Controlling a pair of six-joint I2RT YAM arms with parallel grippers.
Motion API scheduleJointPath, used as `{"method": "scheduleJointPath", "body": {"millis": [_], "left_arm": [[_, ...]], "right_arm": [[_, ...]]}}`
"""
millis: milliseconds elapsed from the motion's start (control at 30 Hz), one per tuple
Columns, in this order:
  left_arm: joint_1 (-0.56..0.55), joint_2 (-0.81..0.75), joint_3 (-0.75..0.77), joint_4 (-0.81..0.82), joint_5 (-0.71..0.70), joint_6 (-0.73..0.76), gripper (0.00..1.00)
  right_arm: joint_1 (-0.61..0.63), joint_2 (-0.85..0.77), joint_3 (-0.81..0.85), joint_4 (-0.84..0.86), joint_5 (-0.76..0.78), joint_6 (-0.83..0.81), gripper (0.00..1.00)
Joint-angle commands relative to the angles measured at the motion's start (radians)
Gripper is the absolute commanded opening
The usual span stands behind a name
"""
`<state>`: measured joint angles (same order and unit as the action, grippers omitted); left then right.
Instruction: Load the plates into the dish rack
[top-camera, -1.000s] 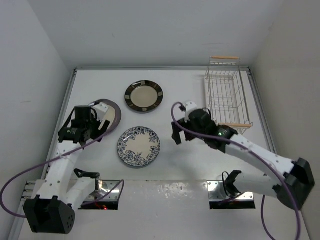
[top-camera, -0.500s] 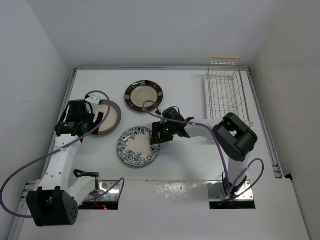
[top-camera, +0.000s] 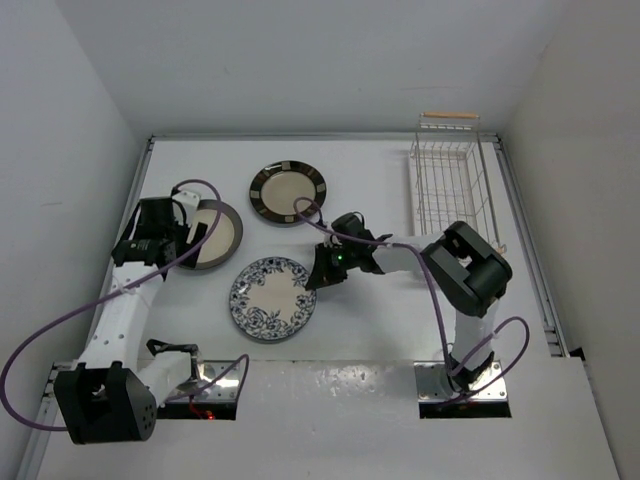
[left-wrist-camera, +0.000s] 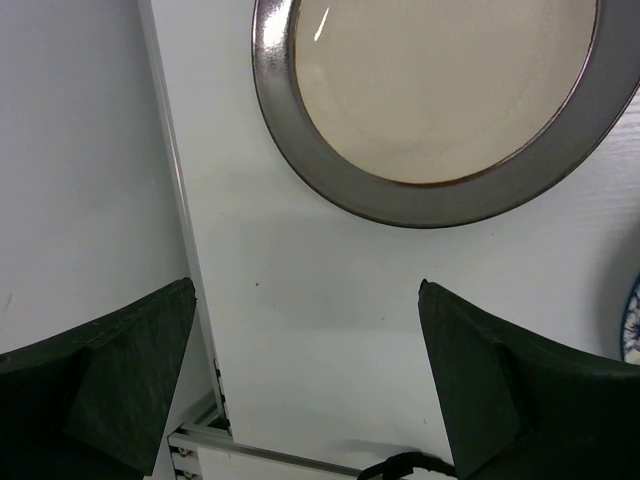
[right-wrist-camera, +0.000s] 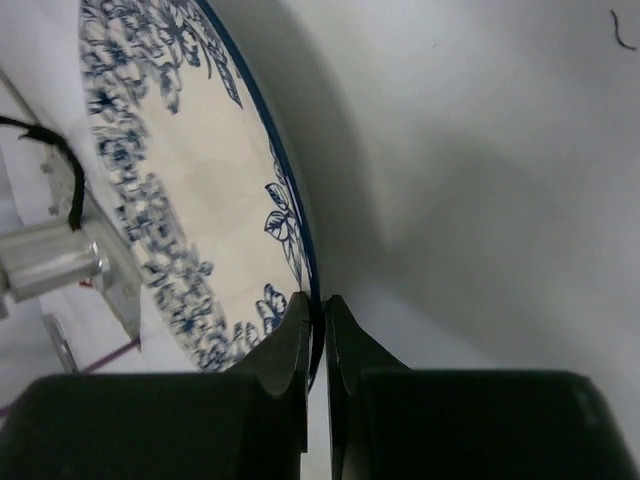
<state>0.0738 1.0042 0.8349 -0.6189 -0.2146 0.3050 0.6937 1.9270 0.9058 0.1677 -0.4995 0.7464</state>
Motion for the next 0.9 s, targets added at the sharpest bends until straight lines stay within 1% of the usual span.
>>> {"method": "scheduleJointPath", "body": {"millis": [0, 33, 67, 100, 133, 167, 200, 233, 300, 367, 400, 433, 500, 533, 567, 600, 667, 700, 767, 800, 833, 867], "left_arm": [[0.011, 0.025, 0.064, 0.048, 0.007, -0.006, 0.97], [0.011, 0.042, 0.078, 0.048, 0.007, -0.006, 0.97], [0.011, 0.051, 0.087, 0.059, 0.007, -0.006, 0.97], [0.011, 0.06, 0.087, 0.059, 0.007, -0.006, 0.97], [0.011, 0.08, 0.111, 0.07, 0.007, 0.003, 0.97], [0.011, 0.091, 0.122, 0.07, 0.007, 0.003, 0.97], [0.011, 0.102, 0.131, 0.07, 0.007, 0.003, 0.97], [0.011, 0.102, 0.153, 0.079, 0.007, 0.003, 0.97], [0.011, 0.126, 0.164, 0.079, 0.037, 0.003, 0.97], [0.011, 0.138, 0.193, 0.088, 0.037, 0.013, 0.97], [0.011, 0.154, 0.193, 0.088, 0.037, 0.013, 0.97], [0.001, 0.163, 0.202, 0.088, 0.037, 0.013, 0.97], [0.001, 0.175, 0.202, 0.097, 0.037, 0.013, 0.97], [0.001, 0.186, 0.211, 0.097, 0.037, 0.013, 0.97], [-0.008, 0.186, 0.211, 0.097, 0.037, 0.013, 0.97], [-0.008, 0.195, 0.211, 0.097, 0.047, 0.013, 0.97], [-0.008, 0.195, 0.222, 0.097, 0.047, 0.013, 0.97], [-0.008, 0.206, 0.222, 0.097, 0.058, 0.013, 0.97], [-0.008, 0.206, 0.231, 0.097, 0.058, 0.013, 0.97], [-0.008, 0.206, 0.231, 0.097, 0.058, 0.013, 0.97], [-0.008, 0.206, 0.231, 0.097, 0.058, 0.013, 0.97], [-0.008, 0.206, 0.231, 0.097, 0.058, 0.013, 0.97]], "right_arm": [[-0.016, -0.201, 0.045, -0.113, 0.051, -0.159, 0.0], [-0.028, -0.261, 0.059, -0.138, 0.062, -0.195, 0.0], [-0.037, -0.29, 0.106, -0.193, 0.075, -0.228, 0.0], [-0.046, -0.319, 0.123, -0.23, 0.113, -0.242, 0.0], [-0.063, -0.406, 0.149, -0.249, 0.157, -0.287, 0.0], [-0.071, -0.434, 0.178, -0.307, 0.215, -0.303, 0.0], [-0.097, -0.457, 0.192, -0.329, 0.242, -0.315, 0.0], [-0.109, -0.521, 0.226, -0.348, 0.293, -0.355, 0.0], [-0.179, -0.575, 0.29, -0.42, 0.321, -0.372, 0.0], [-0.238, -0.634, 0.321, -0.47, 0.381, -0.41, 0.0], [-0.275, -0.648, 0.365, -0.491, 0.4, -0.423, 0.0], [-0.293, -0.661, 0.386, -0.503, 0.444, -0.468, 0.0], [-0.373, -0.703, 0.448, -0.54, 0.553, -0.524, 0.0], [-0.39, -0.703, 0.467, -0.543, 0.587, -0.535, 0.0], [-0.46, -0.717, 0.499, -0.559, 0.64, -0.544, 0.0], [-0.483, -0.718, 0.536, -0.56, 0.686, -0.555, 0.0], [-0.546, -0.723, 0.586, -0.559, 0.723, -0.599, 0.0], [-0.587, -0.724, 0.611, -0.556, 0.787, -0.64, 0.0], [-0.637, -0.723, 0.639, -0.556, 0.85, -0.671, 0.0], [-0.648, -0.726, 0.642, -0.553, 0.863, -0.73, 0.0], [-0.667, -0.723, 0.637, -0.55, 0.875, -0.737, 0.0], [-0.683, -0.727, 0.63, -0.547, 0.903, -0.807, 0.0]]}}
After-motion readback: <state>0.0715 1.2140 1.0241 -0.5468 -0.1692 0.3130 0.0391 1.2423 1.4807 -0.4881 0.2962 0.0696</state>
